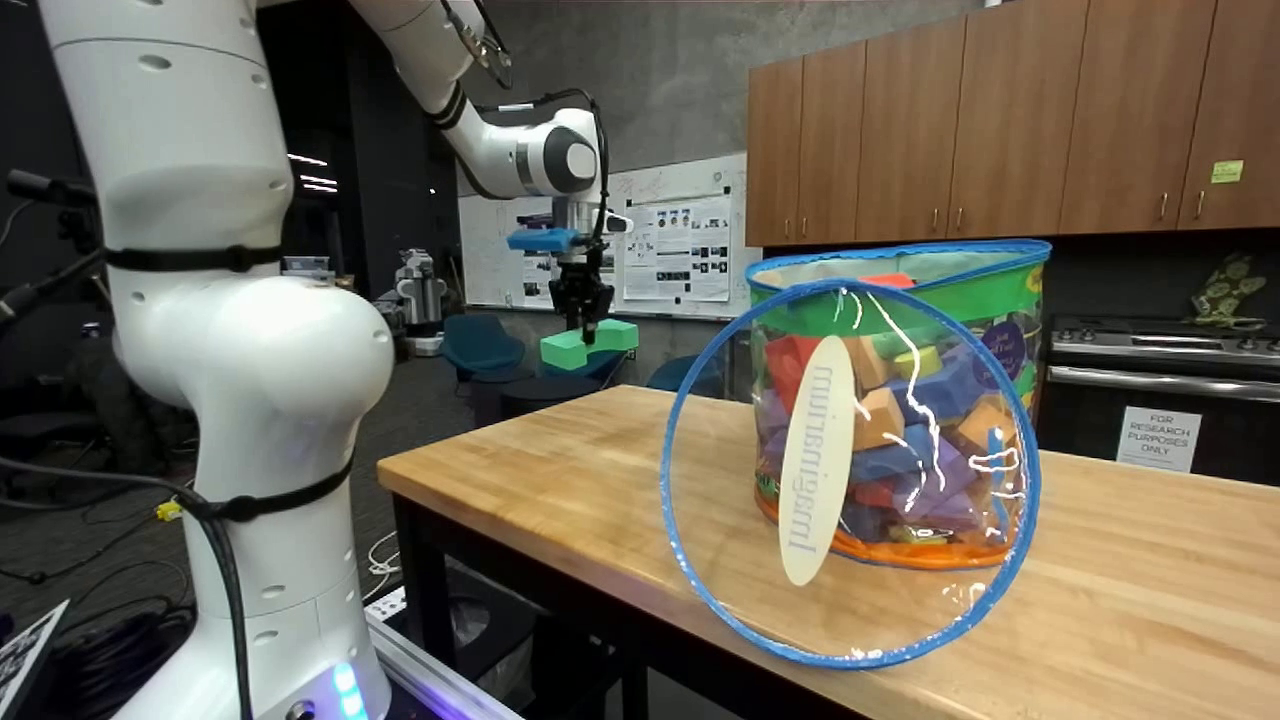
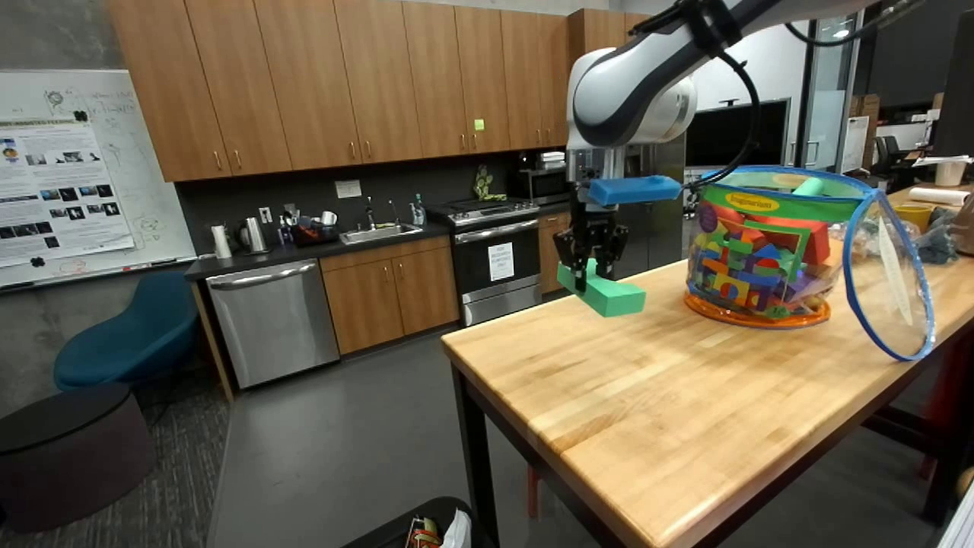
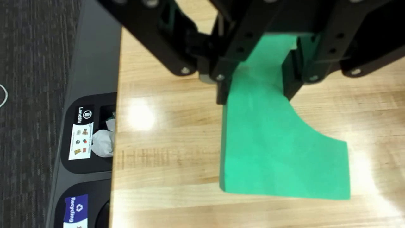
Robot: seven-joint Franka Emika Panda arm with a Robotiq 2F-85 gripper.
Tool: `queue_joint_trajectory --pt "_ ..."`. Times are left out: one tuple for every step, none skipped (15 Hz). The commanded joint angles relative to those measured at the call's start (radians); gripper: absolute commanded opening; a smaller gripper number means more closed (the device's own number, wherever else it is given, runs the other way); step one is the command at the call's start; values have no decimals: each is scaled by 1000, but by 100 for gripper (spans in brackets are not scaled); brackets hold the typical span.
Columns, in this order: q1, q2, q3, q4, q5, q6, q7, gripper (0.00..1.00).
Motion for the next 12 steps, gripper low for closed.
queue_joint_trajectory --pt "-32 -121 -31 -86 12 -15 -111 15" --pt "-41 -145 -42 -98 12 -20 -132 15" --pt "-49 -166 -51 -106 10 -25 -147 15" --pt "-58 -187 -61 -111 4 -32 -160 15" --pt "-67 -206 -69 -115 0 -38 -170 15" --pt "-76 -227 -77 -114 -4 -44 -176 15" --pt "-85 -244 -84 -108 -8 -54 -179 15" --pt "-92 -257 -91 -95 -8 -69 -181 15" --pt "-101 -268 -95 -85 -12 -80 -180 15" --pt "-113 -277 -100 -71 -21 -94 -172 15" --pt "-126 -285 -103 -60 -34 -106 -161 15" --pt "-137 -292 -110 -48 -39 -119 -161 15"
